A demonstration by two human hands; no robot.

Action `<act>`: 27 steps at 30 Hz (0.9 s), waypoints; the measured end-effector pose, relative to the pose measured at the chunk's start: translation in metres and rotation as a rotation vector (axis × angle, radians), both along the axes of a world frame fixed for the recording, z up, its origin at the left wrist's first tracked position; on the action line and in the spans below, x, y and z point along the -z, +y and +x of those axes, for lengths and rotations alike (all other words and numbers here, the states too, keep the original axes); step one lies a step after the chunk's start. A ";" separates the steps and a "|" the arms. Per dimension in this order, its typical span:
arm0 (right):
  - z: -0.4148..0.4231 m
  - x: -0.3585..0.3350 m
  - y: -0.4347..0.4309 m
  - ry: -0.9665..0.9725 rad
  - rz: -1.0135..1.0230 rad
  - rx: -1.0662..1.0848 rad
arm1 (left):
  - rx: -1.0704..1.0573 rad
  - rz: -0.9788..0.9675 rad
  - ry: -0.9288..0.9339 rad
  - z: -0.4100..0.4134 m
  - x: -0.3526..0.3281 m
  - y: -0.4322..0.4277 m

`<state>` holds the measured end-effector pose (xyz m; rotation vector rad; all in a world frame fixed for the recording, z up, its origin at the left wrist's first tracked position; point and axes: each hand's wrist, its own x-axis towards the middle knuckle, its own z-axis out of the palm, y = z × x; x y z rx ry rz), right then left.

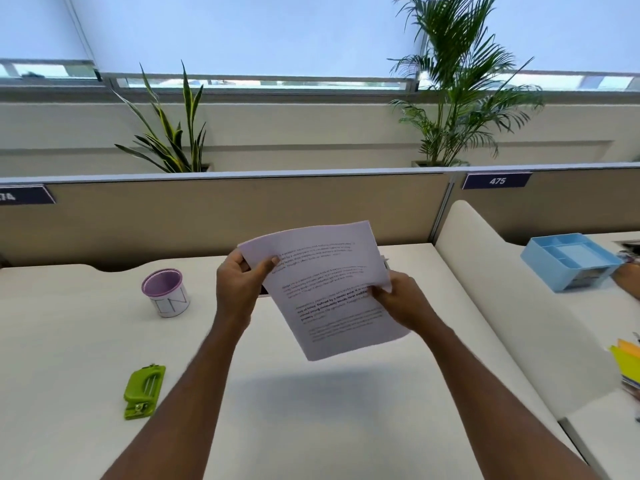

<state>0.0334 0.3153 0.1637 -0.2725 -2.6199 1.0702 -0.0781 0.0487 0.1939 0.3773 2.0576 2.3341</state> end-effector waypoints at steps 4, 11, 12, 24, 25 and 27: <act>0.000 -0.018 0.012 -0.083 0.074 -0.051 | 0.025 -0.047 0.062 -0.007 -0.010 -0.016; -0.003 -0.037 0.010 -0.202 0.287 -0.125 | 0.162 -0.431 0.189 -0.004 -0.012 -0.015; -0.005 -0.039 0.008 -0.217 0.303 -0.141 | 0.173 -0.480 0.203 -0.002 -0.013 -0.011; 0.013 -0.070 0.051 -0.056 -0.103 -0.023 | -0.034 -0.181 -0.003 -0.008 -0.002 -0.010; 0.014 -0.069 0.051 0.010 -0.198 -0.013 | -0.034 -0.154 -0.027 -0.007 0.001 -0.009; 0.014 -0.067 0.044 0.159 -0.372 -0.004 | -0.049 -0.099 -0.072 -0.004 0.005 -0.005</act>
